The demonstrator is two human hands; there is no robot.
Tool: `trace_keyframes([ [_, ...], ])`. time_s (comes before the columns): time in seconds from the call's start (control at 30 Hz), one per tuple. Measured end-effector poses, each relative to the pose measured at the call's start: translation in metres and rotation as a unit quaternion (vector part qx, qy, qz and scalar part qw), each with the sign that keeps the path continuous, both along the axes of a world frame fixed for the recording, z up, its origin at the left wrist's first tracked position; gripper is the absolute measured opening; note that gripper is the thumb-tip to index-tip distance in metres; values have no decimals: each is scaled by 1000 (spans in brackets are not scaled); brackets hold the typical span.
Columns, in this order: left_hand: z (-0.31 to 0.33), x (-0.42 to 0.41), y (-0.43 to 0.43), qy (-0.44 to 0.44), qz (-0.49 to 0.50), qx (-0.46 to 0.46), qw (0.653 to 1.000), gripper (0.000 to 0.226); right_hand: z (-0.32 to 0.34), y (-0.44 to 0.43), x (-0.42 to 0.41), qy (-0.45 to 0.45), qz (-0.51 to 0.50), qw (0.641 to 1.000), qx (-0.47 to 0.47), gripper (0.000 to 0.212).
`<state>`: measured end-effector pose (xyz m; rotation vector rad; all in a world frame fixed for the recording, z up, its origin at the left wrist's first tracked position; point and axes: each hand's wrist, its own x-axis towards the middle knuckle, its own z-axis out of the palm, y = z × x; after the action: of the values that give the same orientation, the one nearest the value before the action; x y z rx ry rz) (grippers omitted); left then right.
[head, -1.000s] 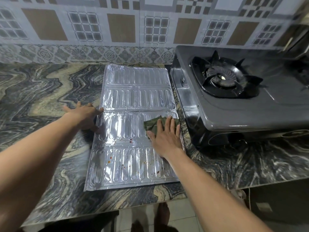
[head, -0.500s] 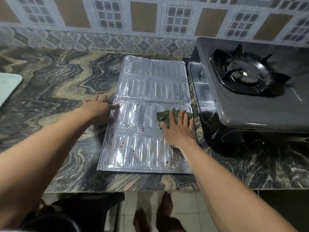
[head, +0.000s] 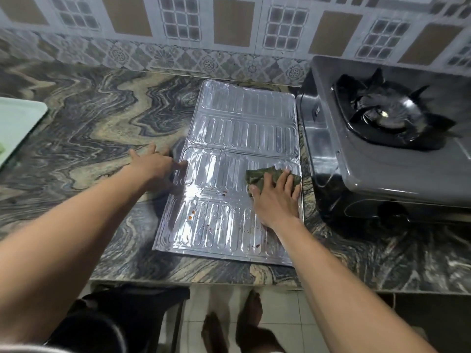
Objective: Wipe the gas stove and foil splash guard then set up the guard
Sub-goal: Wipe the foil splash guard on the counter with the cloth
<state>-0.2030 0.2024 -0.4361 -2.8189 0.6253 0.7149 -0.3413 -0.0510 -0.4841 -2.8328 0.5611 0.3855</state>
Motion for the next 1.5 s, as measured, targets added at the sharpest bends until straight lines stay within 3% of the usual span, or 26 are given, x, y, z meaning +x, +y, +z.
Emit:
trace_keyframes([
  [0.17,-1,-1,2,4,5,-2,1000,88,-3,16,-16,-30,20,999,-14,62],
  [0.6,-11,-5,20,-12,-9,-49,999,84,-3,14,-11,-5,34,999,1,59],
  [0.77,-5,-14,26,39,-5,-10,999,113,-4,12,-10,-4,43,999,-17,60],
  [0.9,-8,-17,27,31,-13,11,999,115,-8,22,-10,-41,72,996,-37,61],
  [1.23,-10,-17,29,23,-8,6,1000,114,0,81,-4,-62,161,984,47,55],
  [1.5,-13,-17,29,22,-17,4,1000,112,1,102,18,-48,213,975,52,48],
])
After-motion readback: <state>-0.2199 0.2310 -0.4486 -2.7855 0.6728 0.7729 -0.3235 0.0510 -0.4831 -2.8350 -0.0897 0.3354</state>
